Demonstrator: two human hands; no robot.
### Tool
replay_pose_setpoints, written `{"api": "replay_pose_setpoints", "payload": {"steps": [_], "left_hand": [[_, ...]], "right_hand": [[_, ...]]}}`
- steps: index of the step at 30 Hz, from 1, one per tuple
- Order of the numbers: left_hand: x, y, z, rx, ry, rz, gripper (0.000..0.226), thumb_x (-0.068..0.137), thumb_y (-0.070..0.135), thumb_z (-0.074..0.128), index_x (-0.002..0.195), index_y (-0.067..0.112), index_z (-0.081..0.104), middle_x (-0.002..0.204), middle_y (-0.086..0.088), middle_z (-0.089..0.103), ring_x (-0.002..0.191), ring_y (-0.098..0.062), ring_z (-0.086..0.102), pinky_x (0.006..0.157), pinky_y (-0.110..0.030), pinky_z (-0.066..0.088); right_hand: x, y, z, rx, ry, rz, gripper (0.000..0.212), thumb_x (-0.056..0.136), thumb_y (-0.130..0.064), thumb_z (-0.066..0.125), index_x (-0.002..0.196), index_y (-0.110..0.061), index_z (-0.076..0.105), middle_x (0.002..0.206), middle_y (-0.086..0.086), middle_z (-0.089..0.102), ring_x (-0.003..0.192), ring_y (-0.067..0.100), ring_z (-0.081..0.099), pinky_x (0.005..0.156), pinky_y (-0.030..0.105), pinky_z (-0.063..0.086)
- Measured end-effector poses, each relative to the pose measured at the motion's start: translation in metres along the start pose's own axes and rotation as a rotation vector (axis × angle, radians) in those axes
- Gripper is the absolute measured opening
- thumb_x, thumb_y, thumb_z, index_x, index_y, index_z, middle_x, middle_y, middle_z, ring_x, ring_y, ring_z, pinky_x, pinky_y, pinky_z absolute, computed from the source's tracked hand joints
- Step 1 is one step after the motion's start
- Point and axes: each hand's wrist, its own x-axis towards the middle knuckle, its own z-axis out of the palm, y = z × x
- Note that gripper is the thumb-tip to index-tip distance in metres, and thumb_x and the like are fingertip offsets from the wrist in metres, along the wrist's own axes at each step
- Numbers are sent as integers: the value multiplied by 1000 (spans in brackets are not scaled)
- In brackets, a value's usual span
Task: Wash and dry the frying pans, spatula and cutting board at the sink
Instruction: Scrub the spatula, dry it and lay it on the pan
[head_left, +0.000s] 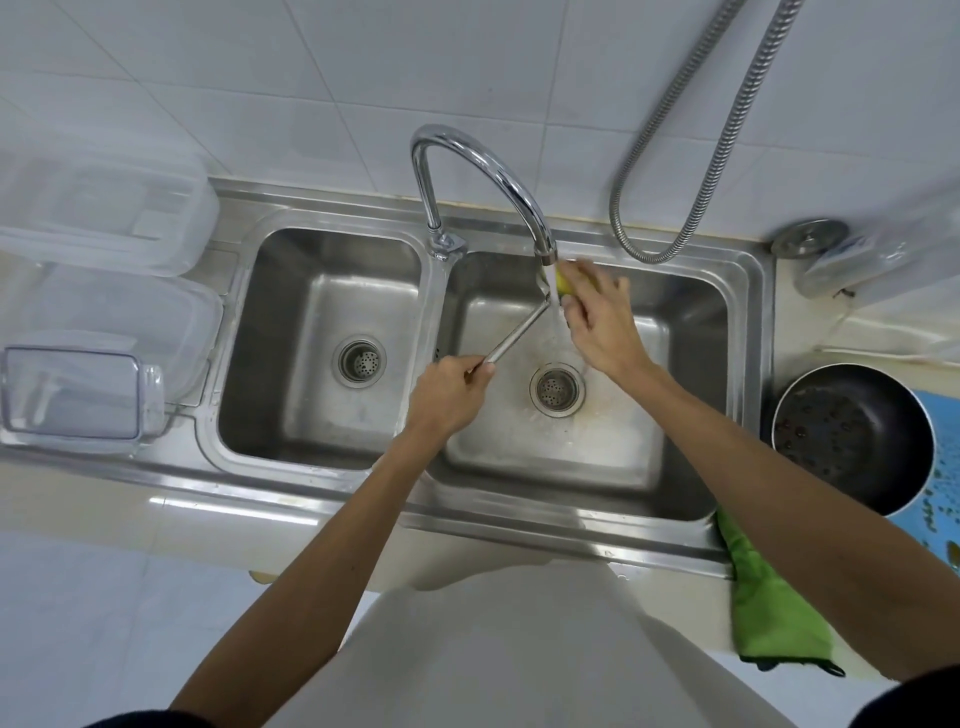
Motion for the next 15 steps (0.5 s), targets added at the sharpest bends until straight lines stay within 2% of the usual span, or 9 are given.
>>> {"api": "replay_pose_setpoints", "payload": {"steps": [2, 5, 7, 9, 11, 14, 15], "left_hand": [[-5, -7, -3, -3, -12, 6, 32, 101, 34, 54, 88, 10, 71, 59, 1, 55, 59, -18, 51, 59, -29, 37], [-15, -15, -5, 17, -23, 9, 29, 100, 34, 56, 90, 12, 73, 58, 1, 56, 57, -18, 52, 56, -29, 40], [-17, -18, -6, 23, -5, -20, 27, 100, 34, 57, 89, 15, 73, 54, 6, 51, 55, -15, 50, 56, -28, 37], [-15, -20, -6, 16, 19, -58, 28, 100, 34, 57, 92, 14, 74, 56, 5, 52, 58, -20, 53, 59, -29, 40], [-15, -20, -4, 22, 13, -79, 28, 100, 34, 56, 93, 13, 74, 58, 3, 54, 61, -22, 54, 60, -30, 40], [-20, -17, 0, 45, 6, -77, 28, 100, 35, 56, 93, 14, 74, 63, -2, 59, 66, -26, 57, 63, -32, 43], [-21, -17, 0, 39, 15, -76, 28, 100, 35, 56, 93, 14, 73, 64, -3, 60, 67, -27, 57, 63, -32, 43]], "right_hand": [[5, -3, 3, 25, -48, 10, 50, 101, -32, 33, 145, -20, 52, 146, 7, 53, 130, 26, 49, 97, 33, 29], [18, -7, 4, 150, -85, 169, 55, 100, -38, 30, 141, -15, 57, 141, 11, 57, 127, 30, 53, 111, 44, 38], [13, -22, 8, 210, -108, 145, 48, 102, -36, 35, 135, -15, 61, 141, 10, 57, 120, 32, 58, 107, 52, 45], [-3, -38, 16, 195, -151, 55, 39, 102, -20, 41, 135, -15, 60, 142, 13, 53, 119, 28, 53, 108, 47, 43], [-11, -42, 22, 173, -123, -39, 47, 97, -14, 38, 141, -16, 55, 139, 15, 53, 119, 30, 52, 107, 45, 43], [0, -12, 38, 259, -82, 91, 36, 100, -15, 39, 130, -16, 60, 123, 8, 61, 112, 29, 62, 100, 55, 51], [3, -13, 35, 284, -68, 125, 34, 102, -19, 39, 129, -18, 60, 123, 7, 62, 113, 27, 63, 98, 55, 53]]}}
